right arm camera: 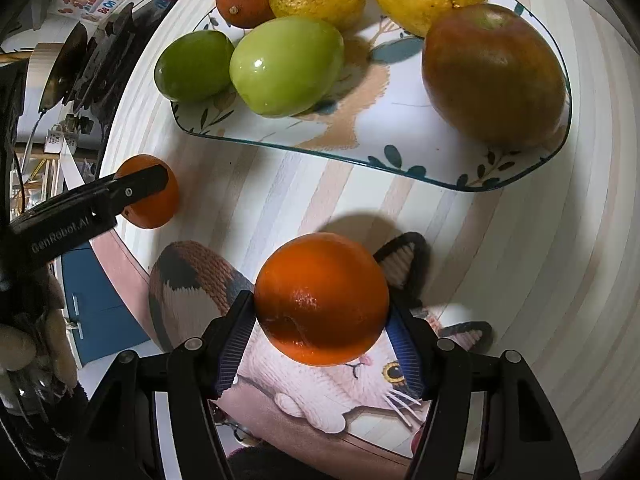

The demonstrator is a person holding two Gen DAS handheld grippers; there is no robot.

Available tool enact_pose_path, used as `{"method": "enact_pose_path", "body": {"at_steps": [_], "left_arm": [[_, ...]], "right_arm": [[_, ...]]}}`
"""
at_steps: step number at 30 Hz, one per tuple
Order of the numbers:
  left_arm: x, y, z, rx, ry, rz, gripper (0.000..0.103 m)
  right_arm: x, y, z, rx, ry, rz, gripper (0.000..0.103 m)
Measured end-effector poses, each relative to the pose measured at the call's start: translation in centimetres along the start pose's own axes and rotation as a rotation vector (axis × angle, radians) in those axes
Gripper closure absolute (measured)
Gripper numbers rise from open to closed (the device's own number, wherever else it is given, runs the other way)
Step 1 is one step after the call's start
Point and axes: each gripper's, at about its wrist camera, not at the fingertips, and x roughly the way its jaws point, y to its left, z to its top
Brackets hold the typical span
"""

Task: Organize fruits
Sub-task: 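Carry both tangerines onto the white plate and open both grippers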

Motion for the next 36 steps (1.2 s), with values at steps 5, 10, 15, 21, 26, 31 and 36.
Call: {"method": "enact_pose_path", "body": {"at_steps": [5,10,15,21,26,31,36], "left_arm": [[1.7,-0.3,-0.2,0.026,0.038,0.037,0.039],[2.9,0.4,-0.9,-0.038,0.029,0.001,0.044],[2.4,0.9,-0.6,-0.073,0.028,-0.05,0.043],[2.7,1.6,-1.0,-0.125,0.042,-0.111,0.042],[2.4,1.9,0.1,-0.125,0.044,-0.104,0.042],[1.9,3.3,2.5,-0.142,0.041,-0.093,0.04],[1.9,3.6,3.6,-0.133,0.05,-0.099,0.04]], "right_arm": [[0.1,0.9,0.3,-0.007,0.004,-0.012,0.031],[0.2,1.2,0.4,-0.01,0.004,-0.028,0.031],[0.4,0.9,0.5,0.004,0.011,-0.025,0.031],[0.5,0.8,0.4,0.009,0.011,-0.024,0.031],[0.4,0.7,0.3,0.015,0.018,-0.017,0.031],[0.5,0.4,0.6,0.026,0.024,-0.017,0.031],[0.6,0.1,0.6,0.034,0.033,-0.011,0.031]]}}
